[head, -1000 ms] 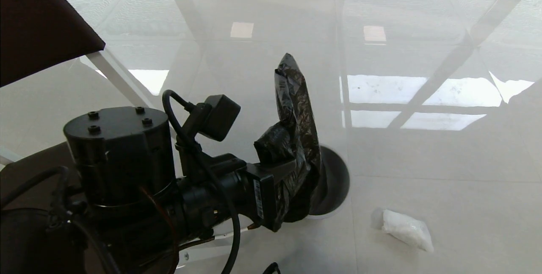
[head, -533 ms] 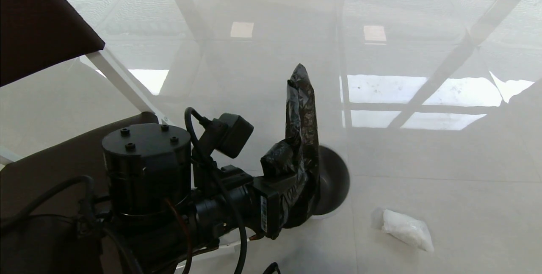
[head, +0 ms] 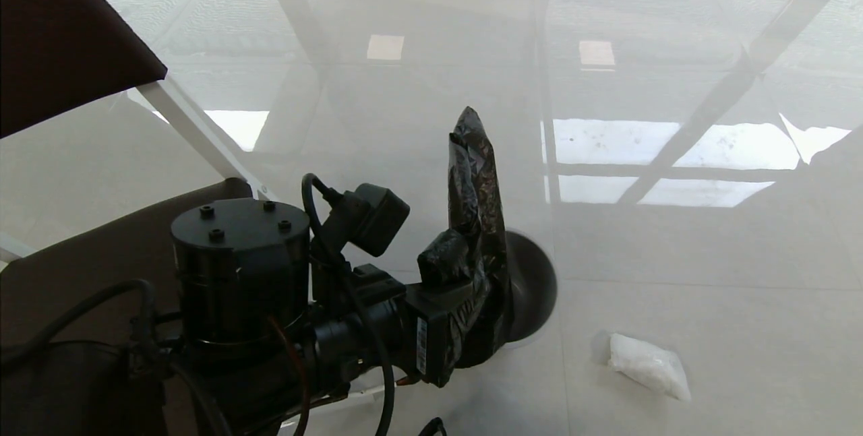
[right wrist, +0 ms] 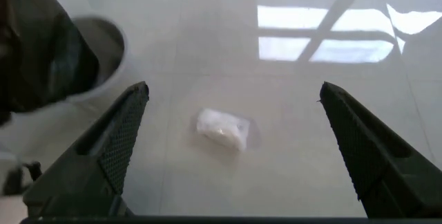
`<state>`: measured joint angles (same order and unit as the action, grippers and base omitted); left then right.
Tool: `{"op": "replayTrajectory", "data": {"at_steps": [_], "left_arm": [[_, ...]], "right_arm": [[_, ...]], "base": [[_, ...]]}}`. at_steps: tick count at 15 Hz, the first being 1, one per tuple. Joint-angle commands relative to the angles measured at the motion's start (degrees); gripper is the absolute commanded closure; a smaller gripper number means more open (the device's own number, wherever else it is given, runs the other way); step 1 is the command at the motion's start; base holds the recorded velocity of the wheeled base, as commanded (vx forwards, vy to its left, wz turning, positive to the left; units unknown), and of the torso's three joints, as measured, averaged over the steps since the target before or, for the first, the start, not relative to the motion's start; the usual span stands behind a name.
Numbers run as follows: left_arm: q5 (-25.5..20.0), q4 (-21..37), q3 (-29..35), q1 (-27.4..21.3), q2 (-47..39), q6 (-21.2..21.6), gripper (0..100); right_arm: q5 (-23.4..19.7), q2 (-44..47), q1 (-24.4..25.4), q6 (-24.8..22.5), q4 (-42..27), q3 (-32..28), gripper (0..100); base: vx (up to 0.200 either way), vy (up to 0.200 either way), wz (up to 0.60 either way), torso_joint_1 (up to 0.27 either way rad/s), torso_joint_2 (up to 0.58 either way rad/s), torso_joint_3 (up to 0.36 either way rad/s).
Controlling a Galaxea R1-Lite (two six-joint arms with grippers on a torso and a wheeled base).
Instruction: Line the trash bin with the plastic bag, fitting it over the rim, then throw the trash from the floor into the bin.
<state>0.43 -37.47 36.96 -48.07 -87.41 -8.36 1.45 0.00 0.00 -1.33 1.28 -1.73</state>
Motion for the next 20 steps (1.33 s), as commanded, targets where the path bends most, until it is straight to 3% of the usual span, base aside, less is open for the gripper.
{"op": "replayTrajectory", "data": {"at_steps": [1, 5, 7, 11, 13, 15, 17, 20], "left_arm": [[0.01, 0.03, -0.22, -0.01, -1.89, 0.45, 100], [-0.08, -0.14, -0.05, -0.62, -3.91, 2.47, 100], [0.01, -0.14, 0.04, -1.5, -2.77, 4.06, 100], [-0.16, -0.58, 0.66, -1.94, -3.12, 4.14, 100], [-0.78, -0.67, 0.74, -2.21, -3.38, 4.76, 100], [-4.82, -4.27, 0.39, -2.21, -3.38, 5.29, 100], [-1.48, -3.75, 0.66, -2.21, -4.44, 5.73, 100], [-1.48, -3.04, 0.39, -2.21, -4.97, 5.73, 100]], "right_arm": [[-0.4, 5.27, 0.7, 6.43, -2.86, -13.56, 0], [-12.7, 26.46, 1.58, 12.4, -4.36, -27.18, 0], [-16.48, 37.44, 2.55, 12.84, -0.05, -31.84, 0], [-16.57, 55.9, 10.2, 17.15, 7.33, -37.82, 0], [-16.39, 58.97, 12.66, 17.24, 9.44, -37.91, 0], [-16.48, 61.0, 13.71, 17.32, 11.38, -37.73, 0], [-16.57, 62.14, 14.59, 17.41, 11.82, -37.64, 0], [-16.48, 65.13, 15.12, 17.85, 15.07, -37.73, 0]], "base": [[0.0, 0.0, 0.0, 0.0, 0.0, 0.0], [0.0, 0.0, 0.0, 0.0, 0.0, 0.0], [0.0, 0.0, 0.0, 0.0, 0.0, 0.0], [0.0, 0.0, 0.0, 0.0, 0.0, 0.0], [0.0, 0.0, 0.0, 0.0, 0.0, 0.0], [0.0, 0.0, 0.0, 0.0, 0.0, 0.0], [0.0, 0.0, 0.0, 0.0, 0.0, 0.0], [0.067, 0.0, 0.0, 0.001, 0.0, -0.001]]}}
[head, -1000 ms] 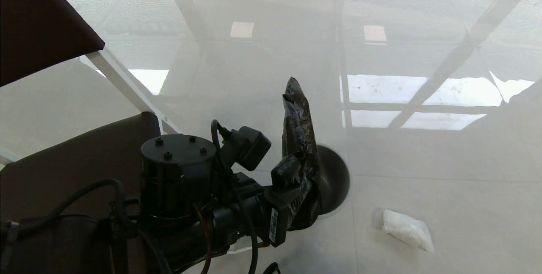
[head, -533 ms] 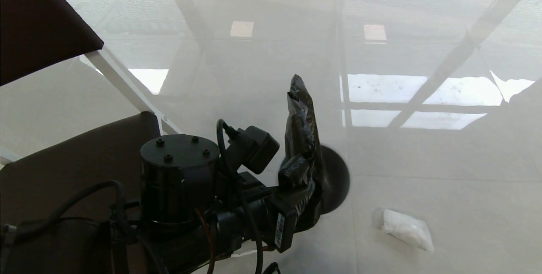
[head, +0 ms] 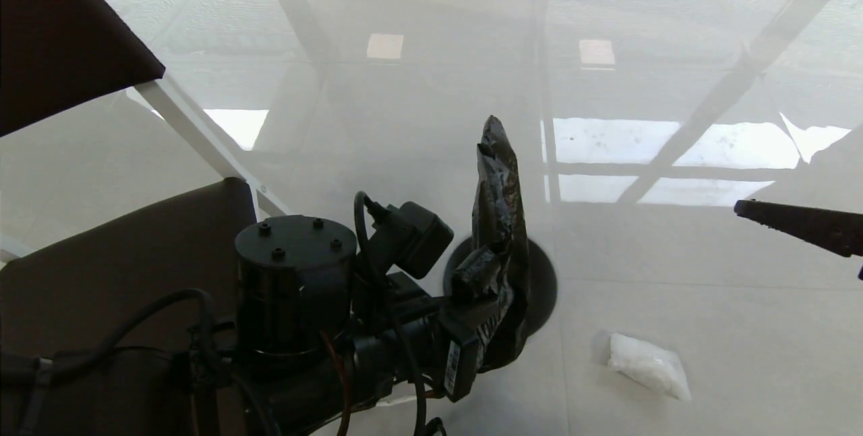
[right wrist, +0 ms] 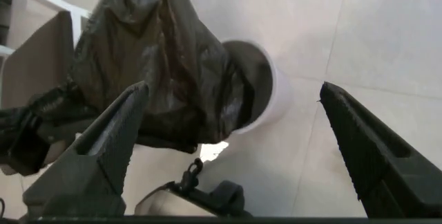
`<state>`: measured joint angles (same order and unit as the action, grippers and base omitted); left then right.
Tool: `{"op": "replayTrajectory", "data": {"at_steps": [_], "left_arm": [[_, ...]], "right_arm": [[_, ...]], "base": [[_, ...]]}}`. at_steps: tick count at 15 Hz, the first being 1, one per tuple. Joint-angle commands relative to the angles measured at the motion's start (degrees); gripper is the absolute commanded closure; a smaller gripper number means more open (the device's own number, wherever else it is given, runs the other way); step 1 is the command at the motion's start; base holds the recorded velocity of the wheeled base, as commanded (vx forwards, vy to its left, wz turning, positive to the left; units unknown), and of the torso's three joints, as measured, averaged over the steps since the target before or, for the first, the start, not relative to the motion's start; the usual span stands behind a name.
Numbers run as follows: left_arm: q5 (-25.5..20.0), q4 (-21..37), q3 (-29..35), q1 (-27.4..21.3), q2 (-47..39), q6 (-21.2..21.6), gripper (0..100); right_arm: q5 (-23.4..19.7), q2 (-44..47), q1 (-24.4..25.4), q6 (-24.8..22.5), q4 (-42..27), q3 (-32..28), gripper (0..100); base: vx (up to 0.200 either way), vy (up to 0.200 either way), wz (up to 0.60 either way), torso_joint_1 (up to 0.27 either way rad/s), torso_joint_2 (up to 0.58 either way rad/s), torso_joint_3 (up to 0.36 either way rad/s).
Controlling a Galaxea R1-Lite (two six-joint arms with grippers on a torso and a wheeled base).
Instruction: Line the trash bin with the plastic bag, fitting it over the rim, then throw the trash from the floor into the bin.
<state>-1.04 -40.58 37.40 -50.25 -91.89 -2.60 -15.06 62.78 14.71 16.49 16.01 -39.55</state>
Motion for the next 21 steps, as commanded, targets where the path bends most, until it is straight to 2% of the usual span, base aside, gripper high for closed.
{"op": "replayTrajectory", "data": {"at_steps": [1, 3, 5, 9, 11, 15, 21], "left_arm": [[-0.02, 1.3, 0.13, -0.02, -0.57, -0.04, 100], [-0.02, 1.91, 0.13, -0.02, -0.74, 0.05, 100], [-0.02, 1.91, 0.39, -0.11, -1.89, 0.14, 100], [-1.16, 3.67, 0.92, -0.11, -4.52, 3.04, 100], [-4.15, 5.69, 2.24, -0.29, -5.49, 3.74, 100], [-4.59, 6.22, 2.94, -0.38, -6.9, 5.85, 100], [-4.5, 5.87, 3.03, -1.34, -7.25, 6.9, 100]], "right_arm": [[-0.06, 3.58, 0.75, 0.03, 1.13, -0.09, 0], [-0.06, 7.97, 1.63, 1.08, 3.94, -1.85, 0], [-0.06, 13.95, 4.36, 5.57, 6.85, -6.86, 0], [0.38, 22.91, 8.93, 5.74, 7.02, -13.1, 0], [0.55, 25.81, 9.54, 5.65, 7.28, -13.63, 0], [0.47, 33.11, 10.77, 6.01, 10.8, -17.41, 0], [0.38, 42.6, 17.19, 9.08, 10.71, -30.68, 0]], "base": [[0.2, 0.0, 0.0, 0.002, 0.01, -0.002], [0.1, 0.0, 0.0, -0.001, 0.0, 0.004], [0.0, 0.0, 0.0, 0.0, 0.0, 0.0], [0.0, 0.0, 0.0, 0.0, 0.0, 0.0], [0.0, 0.0, 0.0, 0.0, 0.0, 0.0], [0.0, 0.0, 0.0, 0.0, 0.0, 0.0], [0.0, 0.0, 0.0, 0.0, 0.0, 0.0]]}}
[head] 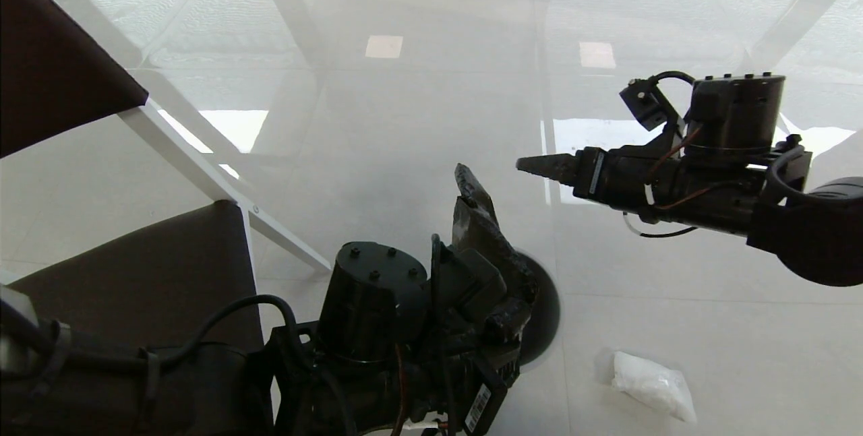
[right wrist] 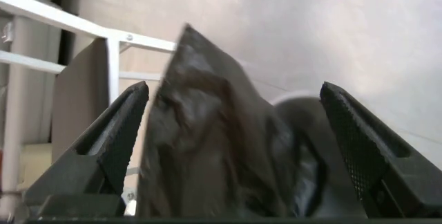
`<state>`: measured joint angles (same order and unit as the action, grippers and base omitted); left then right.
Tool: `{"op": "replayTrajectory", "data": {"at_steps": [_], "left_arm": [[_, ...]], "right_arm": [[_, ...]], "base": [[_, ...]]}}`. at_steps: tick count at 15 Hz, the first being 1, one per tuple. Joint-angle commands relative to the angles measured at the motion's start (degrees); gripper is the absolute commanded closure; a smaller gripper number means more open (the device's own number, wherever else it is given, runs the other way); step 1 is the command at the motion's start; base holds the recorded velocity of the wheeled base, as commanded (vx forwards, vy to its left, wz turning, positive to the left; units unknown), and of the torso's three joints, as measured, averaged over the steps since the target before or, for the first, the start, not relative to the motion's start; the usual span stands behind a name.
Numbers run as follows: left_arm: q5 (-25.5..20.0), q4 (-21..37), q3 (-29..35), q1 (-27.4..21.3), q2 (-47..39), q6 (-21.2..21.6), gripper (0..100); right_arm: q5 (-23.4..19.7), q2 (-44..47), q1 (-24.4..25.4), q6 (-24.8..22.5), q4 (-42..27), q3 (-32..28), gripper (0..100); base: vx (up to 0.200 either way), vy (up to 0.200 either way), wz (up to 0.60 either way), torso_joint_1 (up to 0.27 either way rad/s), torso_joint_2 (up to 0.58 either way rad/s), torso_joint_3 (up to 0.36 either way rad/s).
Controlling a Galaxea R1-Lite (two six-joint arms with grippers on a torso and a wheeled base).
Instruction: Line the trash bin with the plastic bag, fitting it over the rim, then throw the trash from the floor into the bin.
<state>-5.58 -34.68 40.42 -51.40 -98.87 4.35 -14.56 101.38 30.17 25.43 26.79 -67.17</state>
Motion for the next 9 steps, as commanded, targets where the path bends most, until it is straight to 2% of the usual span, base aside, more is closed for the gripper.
{"op": "replayTrajectory", "data": {"at_steps": [1, 9], "left_arm": [[0.05, -0.03, 0.01, -0.28, -0.27, 0.13, 100], [-0.04, -0.12, 0.01, -0.55, -0.45, 0.83, 100]], "right_arm": [[-0.12, 6.11, 2.35, 0.15, -0.08, -4.46, 0], [-0.12, 15.08, 6.57, 0.15, 0.1, -9.65, 0]], "base": [[0.0, 0.0, 0.0, 0.0, 0.0, 0.0], [0.0, 0.0, 0.0, 0.0, 0.0, 0.0]]}}
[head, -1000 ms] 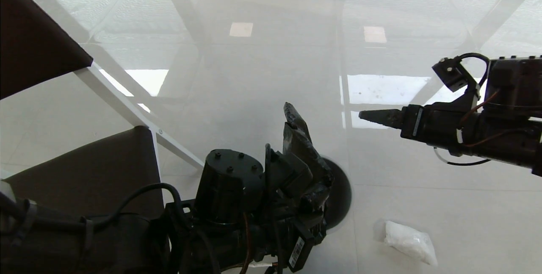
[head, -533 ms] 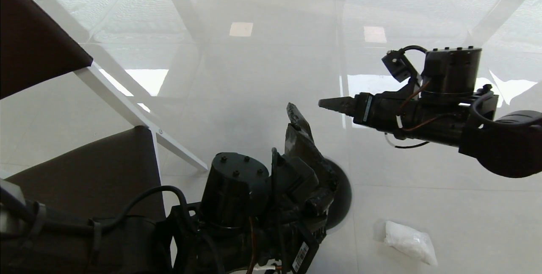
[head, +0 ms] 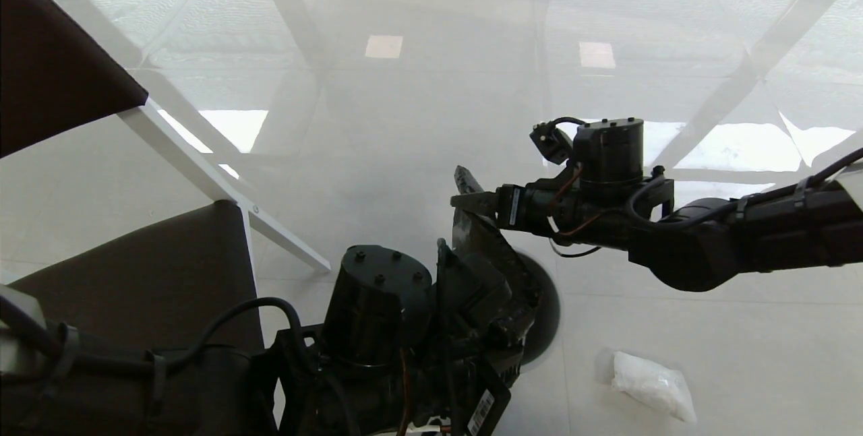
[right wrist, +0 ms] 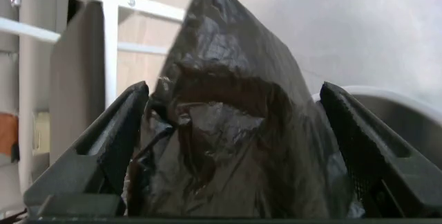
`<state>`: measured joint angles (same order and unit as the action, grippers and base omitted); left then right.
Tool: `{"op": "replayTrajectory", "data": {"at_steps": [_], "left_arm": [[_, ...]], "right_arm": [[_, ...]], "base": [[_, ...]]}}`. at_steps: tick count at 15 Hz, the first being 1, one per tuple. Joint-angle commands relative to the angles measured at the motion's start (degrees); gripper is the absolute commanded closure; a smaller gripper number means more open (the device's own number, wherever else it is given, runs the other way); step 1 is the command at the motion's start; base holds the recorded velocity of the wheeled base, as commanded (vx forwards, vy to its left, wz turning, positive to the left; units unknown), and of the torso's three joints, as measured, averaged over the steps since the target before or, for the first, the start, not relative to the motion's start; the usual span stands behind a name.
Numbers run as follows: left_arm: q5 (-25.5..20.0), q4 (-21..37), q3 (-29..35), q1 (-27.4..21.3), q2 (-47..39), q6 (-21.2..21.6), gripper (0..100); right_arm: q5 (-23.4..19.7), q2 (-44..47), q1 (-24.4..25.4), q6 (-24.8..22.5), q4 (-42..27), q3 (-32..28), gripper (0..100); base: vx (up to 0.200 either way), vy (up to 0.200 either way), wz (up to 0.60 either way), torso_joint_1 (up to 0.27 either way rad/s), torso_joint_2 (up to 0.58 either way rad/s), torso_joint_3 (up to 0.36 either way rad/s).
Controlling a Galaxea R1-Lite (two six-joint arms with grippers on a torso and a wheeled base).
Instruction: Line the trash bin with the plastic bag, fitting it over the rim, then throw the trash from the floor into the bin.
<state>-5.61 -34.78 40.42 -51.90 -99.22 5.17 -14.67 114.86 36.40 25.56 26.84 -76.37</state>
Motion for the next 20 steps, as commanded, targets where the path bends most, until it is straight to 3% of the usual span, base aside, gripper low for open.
{"op": "replayTrajectory", "data": {"at_steps": [1, 2, 7, 13, 20], "left_arm": [[-0.02, -0.02, 0.09, -0.31, -0.1, 0.02, 100], [-0.02, -0.02, 0.09, -0.4, -0.1, 0.02, 100], [-0.02, -3.98, 0.62, 0.74, -1.06, -0.25, 100], [-1.07, -4.51, 8.71, 5.49, -5.11, -1.83, 100], [-1.69, -8.81, 12.05, 7.25, -9.77, -3.5, 100]], "right_arm": [[-0.01, 2.39, 0.34, 0.01, 0.05, -0.71, 0], [0.16, 3.09, 0.34, 0.01, 0.05, -0.62, 100], [0.25, 4.85, -3.09, -0.16, 0.4, 2.55, 100], [0.25, 8.98, -5.29, -0.25, 6.12, 9.05, 100], [0.25, 16.01, -9.33, -2.18, 7.87, 8.52, 100]], "base": [[0.0, 0.0, 0.0, 0.0, 0.0, 0.0], [0.0, 0.0, 0.0, 0.0, 0.0, 0.0], [0.0, 0.0, 0.0, 0.0, 0.0, 0.0], [0.0, 0.0, 0.0, 0.0, 0.0, 0.0], [0.0, 0.0, 0.0, 0.0, 0.0, 0.0]]}}
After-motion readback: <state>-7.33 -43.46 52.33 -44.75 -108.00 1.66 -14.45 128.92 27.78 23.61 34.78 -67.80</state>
